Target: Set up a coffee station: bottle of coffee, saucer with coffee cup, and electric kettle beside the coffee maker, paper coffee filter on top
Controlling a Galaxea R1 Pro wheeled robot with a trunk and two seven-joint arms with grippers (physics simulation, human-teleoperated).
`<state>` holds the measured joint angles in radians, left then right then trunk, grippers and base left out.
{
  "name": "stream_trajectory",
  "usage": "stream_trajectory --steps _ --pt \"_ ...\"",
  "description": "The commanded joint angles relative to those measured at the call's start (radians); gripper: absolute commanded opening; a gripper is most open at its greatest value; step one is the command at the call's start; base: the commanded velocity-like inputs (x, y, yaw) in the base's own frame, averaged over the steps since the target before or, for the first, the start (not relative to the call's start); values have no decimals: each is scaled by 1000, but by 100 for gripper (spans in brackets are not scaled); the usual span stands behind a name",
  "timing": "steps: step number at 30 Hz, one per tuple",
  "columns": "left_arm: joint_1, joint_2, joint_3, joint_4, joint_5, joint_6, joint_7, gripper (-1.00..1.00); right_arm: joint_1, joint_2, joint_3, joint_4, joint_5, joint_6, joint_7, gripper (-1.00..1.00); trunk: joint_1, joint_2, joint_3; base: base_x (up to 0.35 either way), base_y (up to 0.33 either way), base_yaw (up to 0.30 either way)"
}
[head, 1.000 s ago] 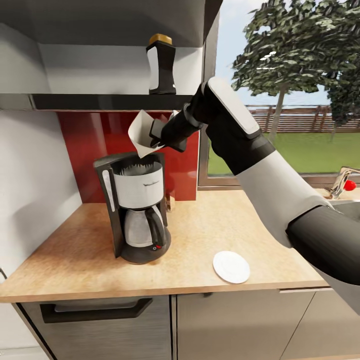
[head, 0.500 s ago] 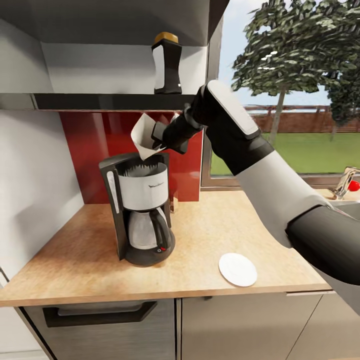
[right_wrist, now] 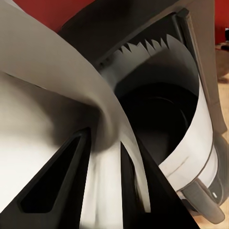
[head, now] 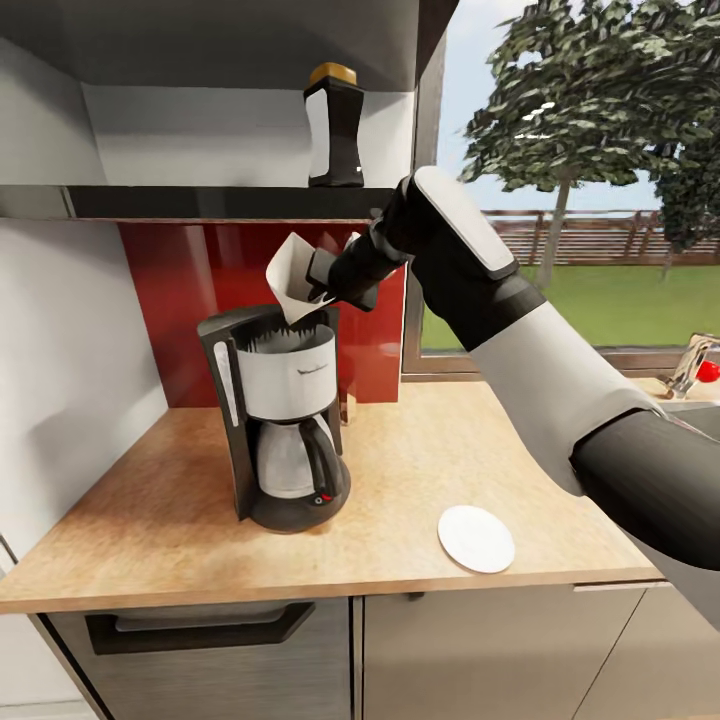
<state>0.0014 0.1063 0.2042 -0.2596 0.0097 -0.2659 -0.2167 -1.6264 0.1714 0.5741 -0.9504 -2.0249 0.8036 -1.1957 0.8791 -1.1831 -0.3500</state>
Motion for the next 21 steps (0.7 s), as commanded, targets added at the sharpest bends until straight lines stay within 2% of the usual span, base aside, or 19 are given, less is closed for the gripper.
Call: stream_trajectory --steps 1,4,9,13,21 --pt "0 0 7 -1 1 1 -9 100 -1 0 1 0 -6 5 -8 -100 4 -8 -4 0 0 0" --pt "0 0 7 -1 1 1 -9 100 -1 -1 1 1 -6 5 -8 -100 16 -29 -14 0 0 0" --pt "0 0 7 -1 1 1 -9 100 -1 0 1 1 -6 5 -8 -100 16 -29 -14 0 0 0" --pt "0 0 7 -1 1 1 -9 100 -1 -1 1 1 -6 5 -8 -100 31 -57 -26 0 0 0" --pt "0 0 7 -1 1 1 -9 100 0 -1 0 1 -6 5 -8 -100 31 -57 -26 0 0 0"
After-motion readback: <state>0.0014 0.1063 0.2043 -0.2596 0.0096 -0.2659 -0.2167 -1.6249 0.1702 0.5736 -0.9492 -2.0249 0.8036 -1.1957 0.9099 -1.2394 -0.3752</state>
